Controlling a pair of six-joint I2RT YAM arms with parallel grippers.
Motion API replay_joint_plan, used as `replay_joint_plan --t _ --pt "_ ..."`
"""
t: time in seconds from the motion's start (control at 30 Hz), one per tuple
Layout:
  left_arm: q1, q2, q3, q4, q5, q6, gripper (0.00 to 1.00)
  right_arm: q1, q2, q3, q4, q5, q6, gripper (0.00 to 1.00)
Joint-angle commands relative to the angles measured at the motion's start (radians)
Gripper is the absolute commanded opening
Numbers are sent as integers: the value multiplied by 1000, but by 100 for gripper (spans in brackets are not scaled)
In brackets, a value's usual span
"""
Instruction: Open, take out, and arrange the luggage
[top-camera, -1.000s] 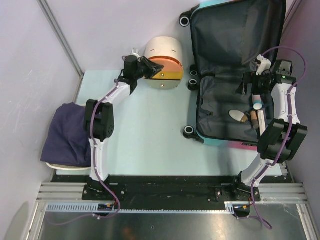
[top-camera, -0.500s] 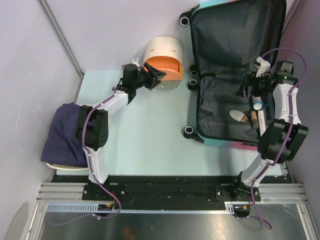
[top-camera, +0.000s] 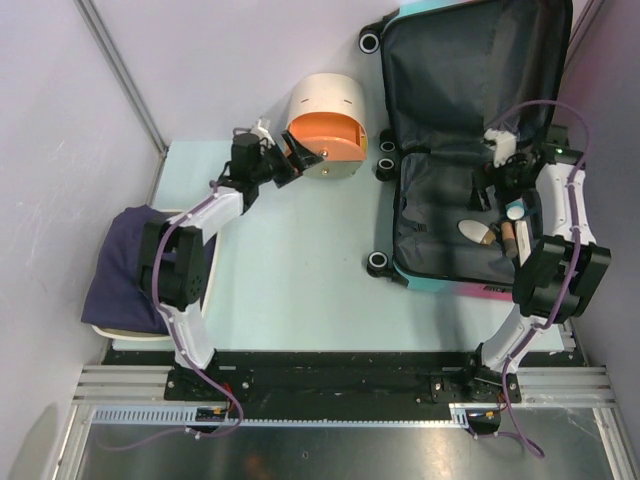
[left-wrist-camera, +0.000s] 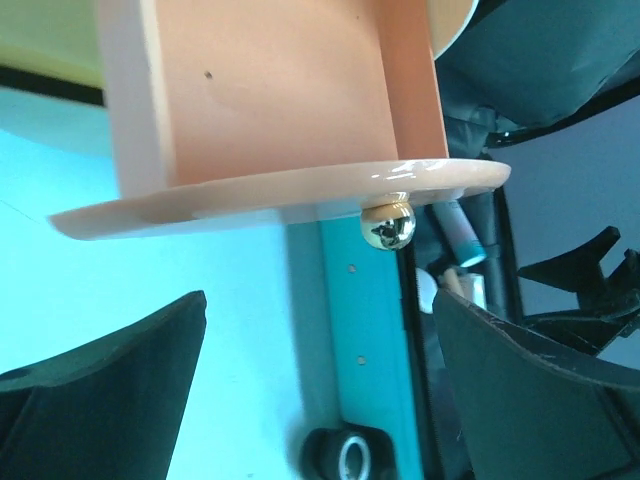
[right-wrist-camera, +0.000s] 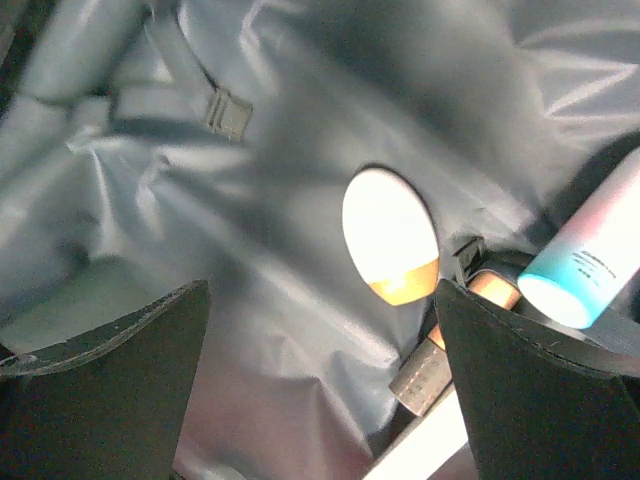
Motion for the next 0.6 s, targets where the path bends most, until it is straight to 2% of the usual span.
replay_joint_plan --t 0.0,0.07,0.23,0.57 --pt "36 -130 -8 -70 55 303 100 84 46 -32 -126 179 -253 100" --pt "38 -143 20 -127 88 410 100 100 60 -59 -91 237 -270 100" --pt "39 -181 12 -150 150 502 100 109 138 -86 9 286 -303 100" --pt "24 -241 8 -150 122 660 100 80 316 -67 100 342 -352 100"
